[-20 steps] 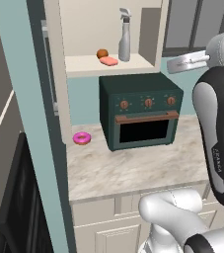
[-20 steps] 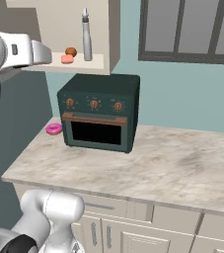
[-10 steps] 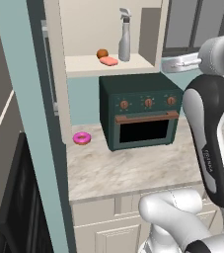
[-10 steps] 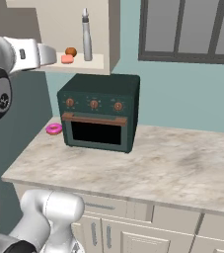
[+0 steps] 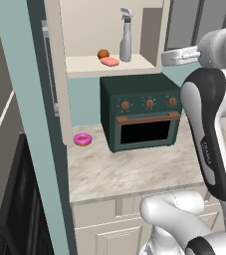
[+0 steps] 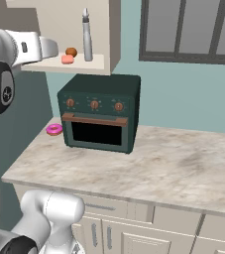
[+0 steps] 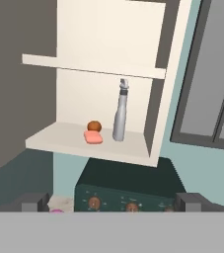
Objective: Pick the spray and bar soap from the cabinet and place them on the counter.
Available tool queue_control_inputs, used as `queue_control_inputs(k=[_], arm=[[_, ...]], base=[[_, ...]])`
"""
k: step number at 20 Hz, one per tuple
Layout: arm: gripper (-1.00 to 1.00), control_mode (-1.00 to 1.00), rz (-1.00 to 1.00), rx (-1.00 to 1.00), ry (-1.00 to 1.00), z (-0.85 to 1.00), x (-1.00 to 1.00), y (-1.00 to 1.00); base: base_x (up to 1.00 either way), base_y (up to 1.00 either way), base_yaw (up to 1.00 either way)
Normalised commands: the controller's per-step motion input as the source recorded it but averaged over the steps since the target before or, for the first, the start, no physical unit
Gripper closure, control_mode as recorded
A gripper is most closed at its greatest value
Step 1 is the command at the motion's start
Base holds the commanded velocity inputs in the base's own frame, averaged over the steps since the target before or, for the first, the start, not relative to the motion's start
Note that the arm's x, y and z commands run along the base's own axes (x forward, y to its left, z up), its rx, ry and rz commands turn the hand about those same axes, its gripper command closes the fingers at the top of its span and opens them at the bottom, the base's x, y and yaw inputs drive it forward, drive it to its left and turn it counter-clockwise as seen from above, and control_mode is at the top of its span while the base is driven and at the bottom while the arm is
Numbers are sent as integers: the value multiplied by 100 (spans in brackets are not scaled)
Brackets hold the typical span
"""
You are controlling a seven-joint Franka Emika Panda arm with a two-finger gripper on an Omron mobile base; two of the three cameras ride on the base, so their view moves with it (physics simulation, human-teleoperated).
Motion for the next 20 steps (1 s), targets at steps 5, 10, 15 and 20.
queue_control_inputs(k=[5, 10, 15, 20], arm=[[-100, -100, 0, 0, 0, 8, 13, 0], [-100, -100, 0, 0, -1, 0, 15, 0], [-100, -100, 0, 0, 0, 0, 15, 0], [-100, -100, 0, 0, 0, 0, 21, 0]], base=[[0, 0, 0], [0, 0, 0], [0, 0, 0], [0, 0, 0]])
